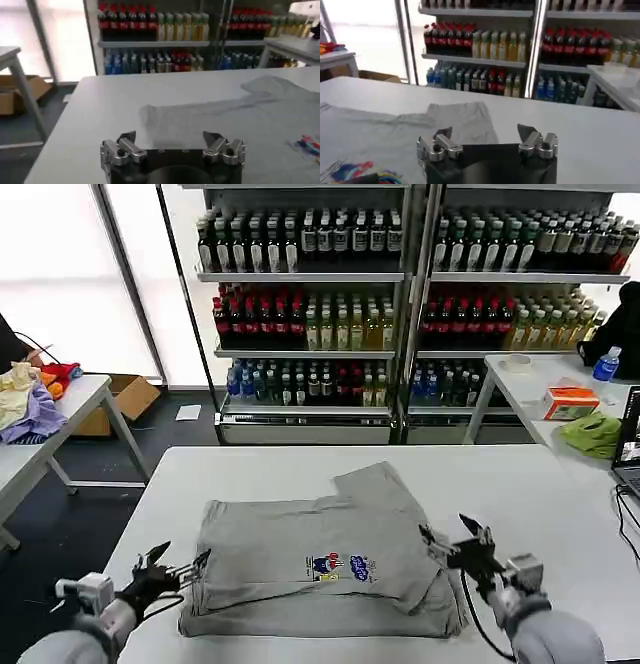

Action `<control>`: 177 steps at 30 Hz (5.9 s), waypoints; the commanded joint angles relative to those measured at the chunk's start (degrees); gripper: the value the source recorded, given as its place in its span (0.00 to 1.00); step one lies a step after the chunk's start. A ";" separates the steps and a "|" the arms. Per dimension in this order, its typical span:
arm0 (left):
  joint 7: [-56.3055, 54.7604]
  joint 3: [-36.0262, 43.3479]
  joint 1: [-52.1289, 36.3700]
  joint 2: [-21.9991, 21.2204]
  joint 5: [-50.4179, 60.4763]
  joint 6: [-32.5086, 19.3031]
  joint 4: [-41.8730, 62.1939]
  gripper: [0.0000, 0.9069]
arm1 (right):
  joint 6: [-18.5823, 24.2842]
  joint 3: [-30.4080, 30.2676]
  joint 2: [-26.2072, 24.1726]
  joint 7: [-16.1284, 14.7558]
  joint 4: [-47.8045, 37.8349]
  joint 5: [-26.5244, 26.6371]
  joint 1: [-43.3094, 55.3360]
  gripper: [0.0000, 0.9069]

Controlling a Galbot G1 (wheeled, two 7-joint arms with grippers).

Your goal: Fold and organize the clothes.

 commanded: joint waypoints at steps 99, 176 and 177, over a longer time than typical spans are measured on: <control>-0.35 -5.70 10.26 5.00 0.27 -1.12 -6.76 0.02 | -1.10 10.38 5.64 4.43 19.13 21.14 -26.75 0.00; -29.36 9.73 12.51 -24.19 20.68 -12.92 -7.60 0.01 | 17.94 18.00 10.10 -0.01 20.05 6.84 -36.41 1.00; -29.13 9.04 12.15 -23.48 20.56 -12.99 -8.11 0.01 | 17.94 18.03 10.10 0.01 20.10 6.89 -36.35 1.00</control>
